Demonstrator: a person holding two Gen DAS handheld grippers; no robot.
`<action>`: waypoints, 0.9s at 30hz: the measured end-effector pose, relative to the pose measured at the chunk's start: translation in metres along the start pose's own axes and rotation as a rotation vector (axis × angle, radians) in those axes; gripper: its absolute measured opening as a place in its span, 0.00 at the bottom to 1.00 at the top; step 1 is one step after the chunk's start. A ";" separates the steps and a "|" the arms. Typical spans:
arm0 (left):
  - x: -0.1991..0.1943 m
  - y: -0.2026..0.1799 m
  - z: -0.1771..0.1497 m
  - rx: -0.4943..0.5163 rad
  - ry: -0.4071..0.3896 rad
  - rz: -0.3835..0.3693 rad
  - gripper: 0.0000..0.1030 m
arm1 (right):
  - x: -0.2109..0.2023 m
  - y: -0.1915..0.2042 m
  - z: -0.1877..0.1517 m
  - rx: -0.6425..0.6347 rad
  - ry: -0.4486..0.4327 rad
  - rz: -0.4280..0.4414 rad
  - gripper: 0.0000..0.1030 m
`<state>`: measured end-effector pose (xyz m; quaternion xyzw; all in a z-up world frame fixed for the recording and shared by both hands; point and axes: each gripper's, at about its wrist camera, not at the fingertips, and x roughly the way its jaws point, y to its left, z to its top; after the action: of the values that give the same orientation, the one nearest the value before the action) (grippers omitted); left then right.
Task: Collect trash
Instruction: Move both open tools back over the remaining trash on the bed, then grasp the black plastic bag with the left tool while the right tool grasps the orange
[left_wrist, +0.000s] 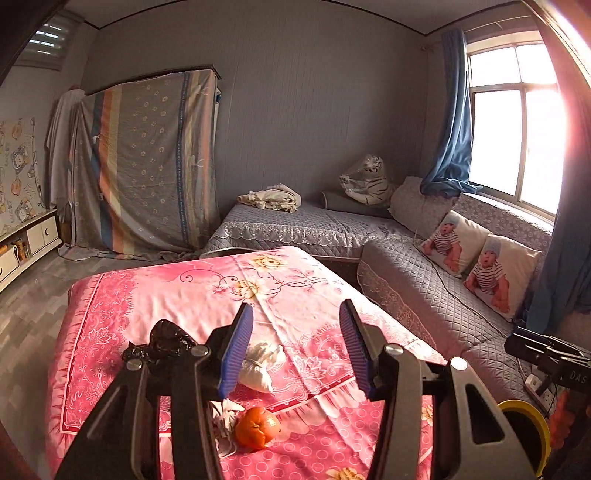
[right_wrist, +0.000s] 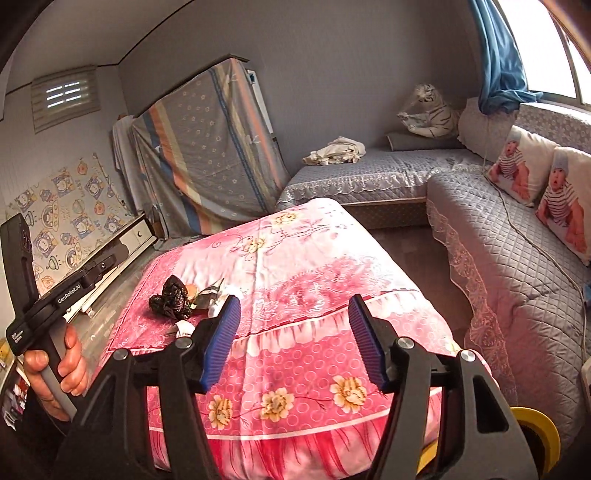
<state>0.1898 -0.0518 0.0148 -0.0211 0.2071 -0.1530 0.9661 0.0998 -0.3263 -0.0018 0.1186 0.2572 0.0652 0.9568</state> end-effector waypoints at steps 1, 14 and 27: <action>0.000 0.006 -0.001 -0.007 -0.003 0.020 0.45 | 0.007 0.008 0.001 -0.012 0.009 0.016 0.56; 0.042 0.083 -0.017 -0.097 0.062 0.201 0.45 | 0.098 0.099 -0.015 -0.170 0.152 0.182 0.56; 0.114 0.139 -0.042 -0.161 0.204 0.275 0.45 | 0.187 0.136 -0.053 -0.235 0.329 0.231 0.56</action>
<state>0.3116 0.0468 -0.0833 -0.0540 0.3165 -0.0036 0.9470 0.2246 -0.1505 -0.1005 0.0228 0.3851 0.2223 0.8954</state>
